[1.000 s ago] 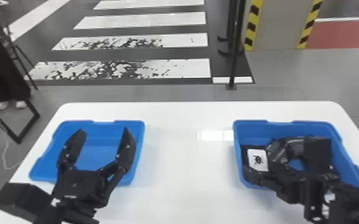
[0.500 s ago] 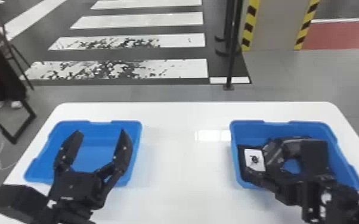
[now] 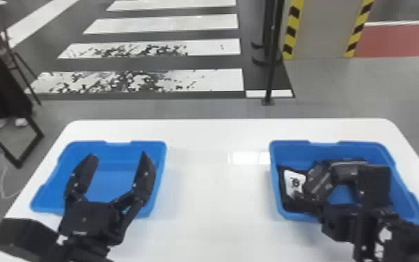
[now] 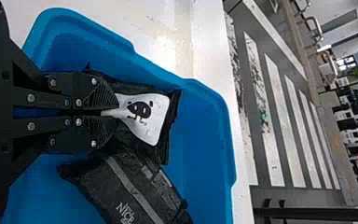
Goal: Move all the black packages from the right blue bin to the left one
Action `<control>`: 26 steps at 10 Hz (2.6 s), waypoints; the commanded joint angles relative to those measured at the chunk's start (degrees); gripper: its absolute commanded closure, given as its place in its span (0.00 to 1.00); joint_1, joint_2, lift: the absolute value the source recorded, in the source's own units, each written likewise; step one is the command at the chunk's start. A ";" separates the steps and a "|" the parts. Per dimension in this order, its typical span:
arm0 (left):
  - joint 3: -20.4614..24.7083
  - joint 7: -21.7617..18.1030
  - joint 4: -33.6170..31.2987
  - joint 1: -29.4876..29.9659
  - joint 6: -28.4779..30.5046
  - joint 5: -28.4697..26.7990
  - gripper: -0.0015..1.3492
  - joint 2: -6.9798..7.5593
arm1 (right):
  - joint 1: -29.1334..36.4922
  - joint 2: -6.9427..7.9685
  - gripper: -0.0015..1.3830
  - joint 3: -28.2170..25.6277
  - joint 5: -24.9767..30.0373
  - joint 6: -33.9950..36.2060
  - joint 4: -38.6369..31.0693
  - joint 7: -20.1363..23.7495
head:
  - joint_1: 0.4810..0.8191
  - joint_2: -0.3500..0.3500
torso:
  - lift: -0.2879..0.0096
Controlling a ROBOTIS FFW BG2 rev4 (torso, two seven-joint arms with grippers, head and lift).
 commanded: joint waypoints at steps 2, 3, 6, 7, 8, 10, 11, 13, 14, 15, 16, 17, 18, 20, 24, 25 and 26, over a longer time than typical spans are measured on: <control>0.00 0.00 0.72 -0.11 -1.11 0.07 0.08 -0.13 | 3.08 0.28 0.83 -1.97 -1.39 -5.64 -4.03 -0.77 | 0.63 0.65 | 0.52; 0.00 0.00 0.72 -0.11 -1.25 0.07 0.08 -0.04 | 3.36 0.28 0.83 -2.31 -2.65 -7.33 -4.73 -0.69 | 0.63 0.65 | 0.52; -1.72 0.00 1.00 -0.67 -1.81 5.09 0.07 0.05 | -0.30 -0.68 0.83 -1.17 -12.59 -14.08 -1.92 15.49 | 0.63 0.68 | 0.52; -4.23 -0.35 1.00 -1.37 -1.81 10.92 0.08 0.84 | -1.56 -2.44 0.83 3.40 -16.13 -13.80 -1.92 18.21 | 0.63 0.73 | 0.52; -5.60 -2.37 1.00 -2.50 0.02 16.29 0.08 1.46 | -1.70 -2.97 0.83 6.49 -18.87 -13.80 -2.06 18.74 | 0.63 0.75 | 0.52; -7.89 -6.59 0.86 -5.45 6.34 19.03 0.08 2.51 | -2.83 -3.41 0.83 11.29 -22.87 -15.35 -1.08 18.65 | 0.63 0.80 | 0.52; -9.60 -6.77 0.86 -6.15 7.89 19.03 0.08 3.30 | -4.23 -3.85 0.83 13.80 -23.33 -15.91 -0.66 18.39 | 0.63 0.79 | 0.52; -9.60 -7.21 0.86 -7.00 9.86 15.72 0.08 3.48 | -5.78 -4.11 0.83 16.66 -24.47 -16.75 0.05 17.95 | 0.63 0.79 | 0.52; -8.80 -7.21 0.86 -6.86 10.70 13.89 0.08 3.21 | -6.20 -4.29 0.83 17.68 -25.16 -16.75 0.33 17.68 | 0.63 0.80 | 0.52; -8.12 -7.21 0.86 -6.58 11.69 12.18 0.08 3.04 | -6.62 -4.38 0.83 18.48 -25.84 -16.75 0.75 17.60 | 0.63 0.81 | 0.52; -7.66 -7.21 0.86 -6.58 13.52 11.04 0.22 2.95 | -7.05 -4.46 0.83 19.28 -26.30 -16.75 0.89 17.51 | 0.63 0.84 | 0.52; -7.66 -6.86 0.86 -6.58 15.34 11.72 0.65 2.86 | -7.47 -4.64 0.83 19.97 -26.76 -16.61 1.17 17.51 | 0.63 0.84 | 0.52; -7.43 -5.71 -0.96 -6.01 18.72 11.04 0.86 2.86 | -7.47 -4.64 0.83 20.08 -26.98 -16.61 1.45 17.42 | 0.63 0.86 | 0.52; -8.23 -1.67 -4.06 -4.33 19.56 10.92 0.90 3.30 | -7.47 -4.64 0.83 20.08 -26.87 -16.75 1.59 17.42 | 0.63 0.87 | 0.52; -5.83 1.14 -3.64 -5.31 21.11 9.21 0.90 2.69 | -6.90 -4.46 0.61 20.54 -31.55 -21.11 4.69 17.77 | 0.63 0.88 | 0.52; -2.86 2.11 -0.54 -7.56 20.55 4.98 0.90 1.90 | -6.34 -4.29 0.33 20.43 -33.84 -21.95 5.95 17.77 | 0.63 0.89 | 0.52; 2.74 2.37 7.33 -12.90 18.86 -2.67 0.90 0.58 | -5.92 -4.29 0.12 20.20 -34.98 -22.66 6.52 17.77 | 0.63 0.92 | 0.52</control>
